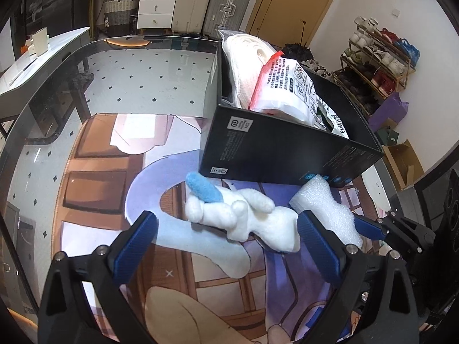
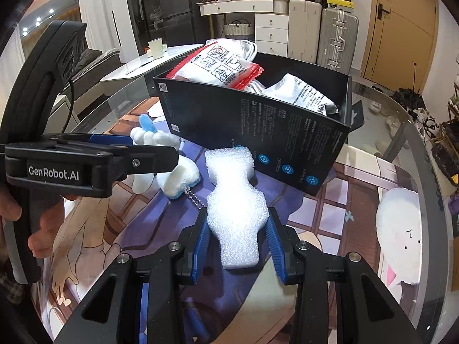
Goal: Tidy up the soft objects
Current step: 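Close the right gripper on the white foam piece while the left gripper grasps the white plush toy, then lift the foam piece and plush toy with both grippers and carry them over the box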
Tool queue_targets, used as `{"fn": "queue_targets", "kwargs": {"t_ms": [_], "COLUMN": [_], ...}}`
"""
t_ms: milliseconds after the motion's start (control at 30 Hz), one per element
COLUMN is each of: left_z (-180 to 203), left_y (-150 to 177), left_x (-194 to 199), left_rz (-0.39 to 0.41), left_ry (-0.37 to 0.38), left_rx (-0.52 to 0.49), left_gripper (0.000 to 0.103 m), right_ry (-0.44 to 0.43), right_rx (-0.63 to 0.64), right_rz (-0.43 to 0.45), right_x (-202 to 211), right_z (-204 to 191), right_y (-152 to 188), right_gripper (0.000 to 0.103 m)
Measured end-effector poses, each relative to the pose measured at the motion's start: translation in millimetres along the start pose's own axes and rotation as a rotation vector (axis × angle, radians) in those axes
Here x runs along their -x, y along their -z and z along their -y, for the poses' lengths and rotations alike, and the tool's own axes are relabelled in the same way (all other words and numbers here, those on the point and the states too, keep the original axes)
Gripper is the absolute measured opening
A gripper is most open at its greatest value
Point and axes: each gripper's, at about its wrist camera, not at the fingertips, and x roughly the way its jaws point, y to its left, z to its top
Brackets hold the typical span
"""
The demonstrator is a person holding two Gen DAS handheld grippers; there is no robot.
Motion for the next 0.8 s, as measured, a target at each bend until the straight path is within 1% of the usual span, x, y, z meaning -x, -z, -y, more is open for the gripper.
{"fn": "queue_targets", "kwargs": {"t_ms": [133,233,400,467,633,733,800], "left_z": [4,9,19,23,24,27,28], "left_y": [1,4,6,6,4,1,0], "left_x": [-1,0,0,-1,-8,-9,-9], "left_rz": [0.012,0.027,0.038,0.034,0.017,0.023,0.026], "left_ry": [-0.015,-0.01,-0.028,-0.031,-0.045,-0.058,-0.074], "left_rx": [-0.006,-0.023,-0.101,-0.117,-0.091,-0.071,-0.055], "left_gripper": [0.098,0.096,0.096,0.096,0.096,0.093,0.085], "right_ry": [0.008,0.006,0.024,0.033,0.041,0.038,0.037], "right_rx": [-0.028,-0.06,-0.102,-0.104,-0.118,-0.122,-0.122], "right_rz": [0.004,0.024,0.014,0.012,0.013,0.013,0.013], "right_x": [3,9,12,13,14,14,14], "right_z": [4,11,25,27,31,34,35], "right_y": [5,7,8,9,12,12,11], "right_gripper": [0.038,0.038,0.038,0.038,0.038,0.038,0.038]}}
